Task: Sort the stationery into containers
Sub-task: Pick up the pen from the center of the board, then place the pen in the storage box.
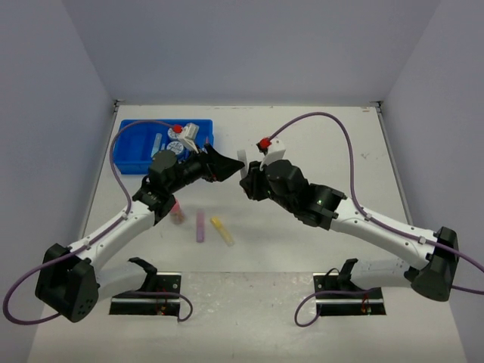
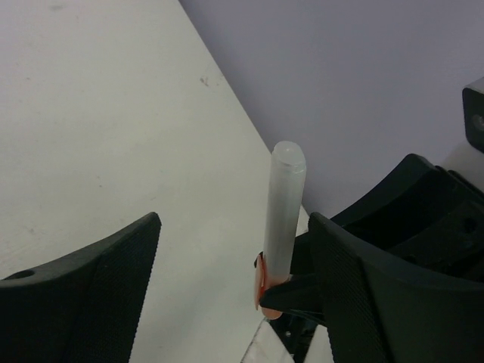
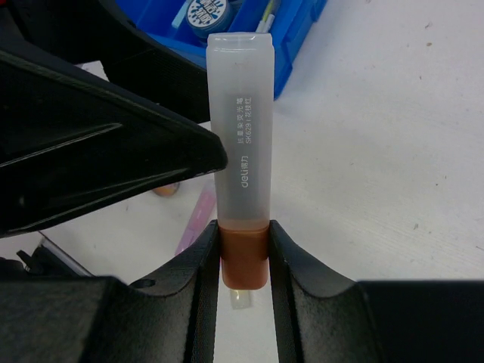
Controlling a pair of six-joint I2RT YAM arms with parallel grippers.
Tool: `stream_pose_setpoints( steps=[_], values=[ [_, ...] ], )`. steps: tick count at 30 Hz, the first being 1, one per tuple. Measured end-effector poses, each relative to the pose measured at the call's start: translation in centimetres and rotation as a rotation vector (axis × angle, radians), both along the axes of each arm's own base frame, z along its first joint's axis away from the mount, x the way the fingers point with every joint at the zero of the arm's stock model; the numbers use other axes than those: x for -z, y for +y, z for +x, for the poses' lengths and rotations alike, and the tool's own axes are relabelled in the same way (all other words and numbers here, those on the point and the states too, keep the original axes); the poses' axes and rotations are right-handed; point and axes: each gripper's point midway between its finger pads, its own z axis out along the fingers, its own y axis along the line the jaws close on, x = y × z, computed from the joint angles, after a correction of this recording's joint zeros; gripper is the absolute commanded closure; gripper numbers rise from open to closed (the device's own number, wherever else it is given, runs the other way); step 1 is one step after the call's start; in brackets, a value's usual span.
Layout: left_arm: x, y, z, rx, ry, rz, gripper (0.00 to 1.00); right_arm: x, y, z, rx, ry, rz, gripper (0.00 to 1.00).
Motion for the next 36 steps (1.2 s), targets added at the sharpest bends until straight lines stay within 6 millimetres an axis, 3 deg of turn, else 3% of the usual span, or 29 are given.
stream_pose_setpoints(
  steps=[5, 9, 11, 12, 14, 15, 18, 21, 23, 26, 29, 32, 36],
  values=[
    [-0.1, -1.5, -0.3, 0.051, 0.01, -0.043, 0.45, 0.1, 0.0, 0.0, -0.002, -0.006, 0.009, 1.0],
    [-0.3, -2.7, -1.1, 0.098, 0.003, -0.059, 0.95, 0.6, 0.2, 0.0, -0.006, 0.001, -0.003, 1.0],
    [-0.1, -3.2, -1.2, 0.112, 0.003, -0.058, 1.0, 0.7, 0.2, 0.0, -0.006, 0.001, -0.008, 0.97],
    [0.0, -3.3, -1.2, 0.118, 0.003, -0.056, 1.0, 0.8, 0.1, 0.1, -0.002, 0.0, -0.011, 0.73],
    [0.0, -3.6, -0.9, 0.123, -0.005, -0.045, 1.0, 0.9, -0.1, 0.3, 0.008, -0.001, -0.018, 0.16],
    [0.0, -3.7, -0.7, 0.124, -0.008, -0.037, 1.0, 0.9, -0.1, 0.4, 0.011, -0.004, -0.02, 0.02],
    [-0.5, -3.4, 1.3, 0.1, -0.038, 0.037, 1.0, 0.9, -0.6, 0.9, 0.055, 0.0, -0.012, 0.01],
    [-2.2, 0.8, 7.7, -0.096, -0.072, 0.118, 1.0, 1.5, -2.8, 2.6, 0.151, 0.018, -0.01, 0.01],
    [-3.1, 6.0, 12.5, -0.269, -0.1, 0.18, 1.0, 2.6, -5.2, 3.8, 0.235, 0.038, -0.003, 0.01],
    [-3.6, 16.2, 19.3, -0.619, -0.136, 0.345, 1.0, 5.0, -8.3, 4.5, 0.318, 0.077, -0.039, 0.01],
    [-3.6, 22.4, 24.2, -0.812, -0.162, 0.534, 1.0, 6.2, -8.7, 4.2, 0.32, 0.102, -0.067, 0.01],
    [-1.2, 25.3, 27.0, -0.849, -0.171, 0.7, 1.0, 6.2, -8.4, 3.9, 0.298, 0.112, -0.062, 0.01],
    [5.0, 27.9, 27.3, -0.804, -0.091, 0.869, 1.0, 6.2, -7.9, 3.7, 0.272, 0.121, -0.05, 0.01]
  ],
)
